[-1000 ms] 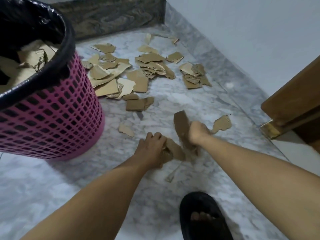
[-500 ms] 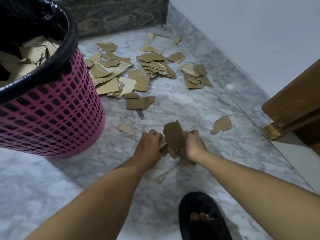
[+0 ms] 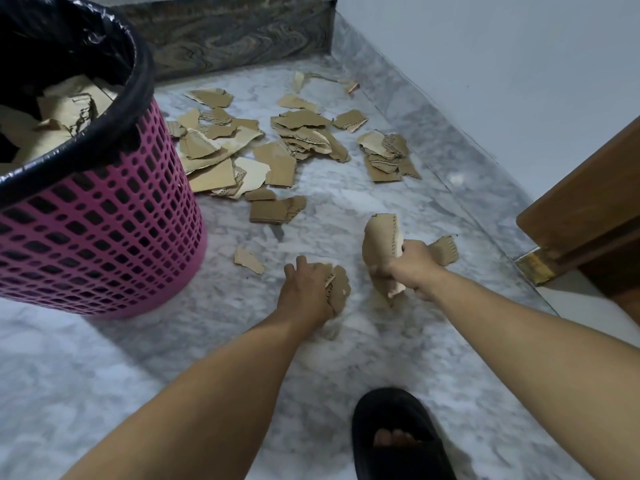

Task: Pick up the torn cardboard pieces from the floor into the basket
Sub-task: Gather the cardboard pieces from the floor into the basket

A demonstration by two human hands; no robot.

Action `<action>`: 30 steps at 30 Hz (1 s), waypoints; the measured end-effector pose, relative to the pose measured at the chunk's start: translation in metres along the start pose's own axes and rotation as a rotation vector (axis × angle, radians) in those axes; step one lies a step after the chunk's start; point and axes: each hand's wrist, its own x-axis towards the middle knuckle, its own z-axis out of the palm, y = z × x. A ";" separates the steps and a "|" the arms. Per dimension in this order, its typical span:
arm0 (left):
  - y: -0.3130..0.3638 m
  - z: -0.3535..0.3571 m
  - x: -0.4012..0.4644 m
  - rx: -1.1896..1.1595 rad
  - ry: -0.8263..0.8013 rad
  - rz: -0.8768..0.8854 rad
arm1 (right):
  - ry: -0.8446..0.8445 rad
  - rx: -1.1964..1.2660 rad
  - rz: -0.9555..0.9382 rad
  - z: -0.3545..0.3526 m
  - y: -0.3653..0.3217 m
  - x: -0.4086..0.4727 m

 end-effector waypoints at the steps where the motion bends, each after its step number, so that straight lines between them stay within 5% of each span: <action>1: 0.002 -0.002 0.000 -0.003 -0.002 0.011 | -0.017 0.114 0.008 0.002 -0.002 -0.001; 4: 0.002 -0.004 0.003 -0.043 -0.003 -0.025 | -0.062 0.359 0.028 0.019 -0.008 -0.009; 9: -0.005 0.000 0.009 -0.162 0.020 -0.128 | -0.149 0.072 0.066 0.047 -0.004 -0.016; 20: -0.009 -0.003 0.003 -0.395 0.142 -0.195 | -0.221 0.085 0.069 0.041 -0.017 -0.014; 30: -0.054 -0.055 0.043 -0.228 0.130 -0.383 | 0.185 -0.334 0.005 -0.050 -0.013 0.041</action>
